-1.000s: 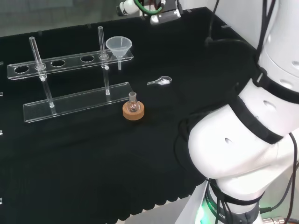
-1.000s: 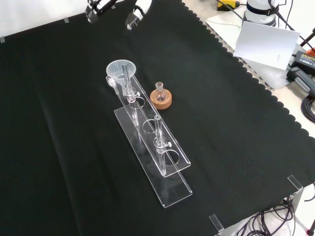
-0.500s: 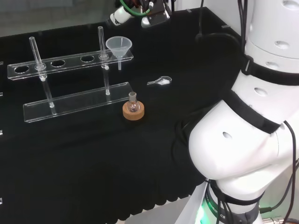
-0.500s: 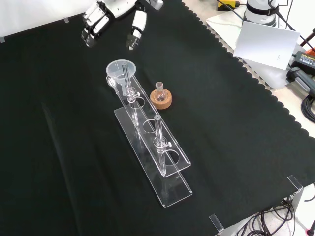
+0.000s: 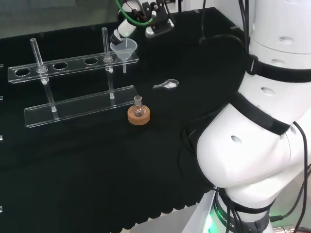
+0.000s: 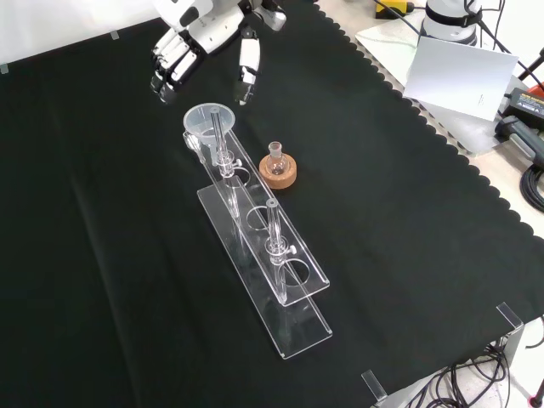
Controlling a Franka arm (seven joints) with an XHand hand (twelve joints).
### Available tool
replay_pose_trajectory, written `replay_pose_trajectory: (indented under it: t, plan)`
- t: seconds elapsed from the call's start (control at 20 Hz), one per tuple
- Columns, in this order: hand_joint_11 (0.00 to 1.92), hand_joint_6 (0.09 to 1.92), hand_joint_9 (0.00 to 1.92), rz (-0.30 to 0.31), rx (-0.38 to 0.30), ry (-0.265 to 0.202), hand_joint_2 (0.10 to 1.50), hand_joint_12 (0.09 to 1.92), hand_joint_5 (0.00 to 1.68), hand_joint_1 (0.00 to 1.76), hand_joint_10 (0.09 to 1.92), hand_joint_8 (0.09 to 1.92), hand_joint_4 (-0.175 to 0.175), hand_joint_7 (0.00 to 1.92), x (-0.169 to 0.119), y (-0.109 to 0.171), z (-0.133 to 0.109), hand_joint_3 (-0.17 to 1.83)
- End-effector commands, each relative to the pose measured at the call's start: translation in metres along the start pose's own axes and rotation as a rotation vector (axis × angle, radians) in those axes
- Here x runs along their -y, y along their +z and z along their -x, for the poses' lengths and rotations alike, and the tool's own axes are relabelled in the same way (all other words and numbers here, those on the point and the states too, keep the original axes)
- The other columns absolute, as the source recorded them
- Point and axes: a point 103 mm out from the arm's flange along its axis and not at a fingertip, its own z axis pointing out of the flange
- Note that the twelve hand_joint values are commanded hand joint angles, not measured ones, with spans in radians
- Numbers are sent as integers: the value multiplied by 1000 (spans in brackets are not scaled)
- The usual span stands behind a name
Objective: Pick up the funnel from the transparent funnel stand.
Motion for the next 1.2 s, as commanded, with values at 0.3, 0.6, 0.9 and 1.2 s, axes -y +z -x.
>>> replay_pose_trajectory:
  t: [0.3, 0.6, 0.9, 1.2]
  plan:
    - [172, 87, 102, -91, 14, -17, 782, 1540, 82, 482, 880, 406, -15, 0, -15, 13, 3, 143]
    - [251, 87, 109, -128, 11, -29, 762, 1535, 43, 492, 898, 407, -12, 0, -19, 18, -6, 136]
    - [271, 87, 138, -142, 54, -44, 748, 1524, 41, 499, 910, 483, -10, 0, -25, 20, -9, 132]
    - [254, 87, 150, -148, 72, -31, 749, 1532, 63, 531, 908, 506, -11, 0, -31, 25, -13, 134]
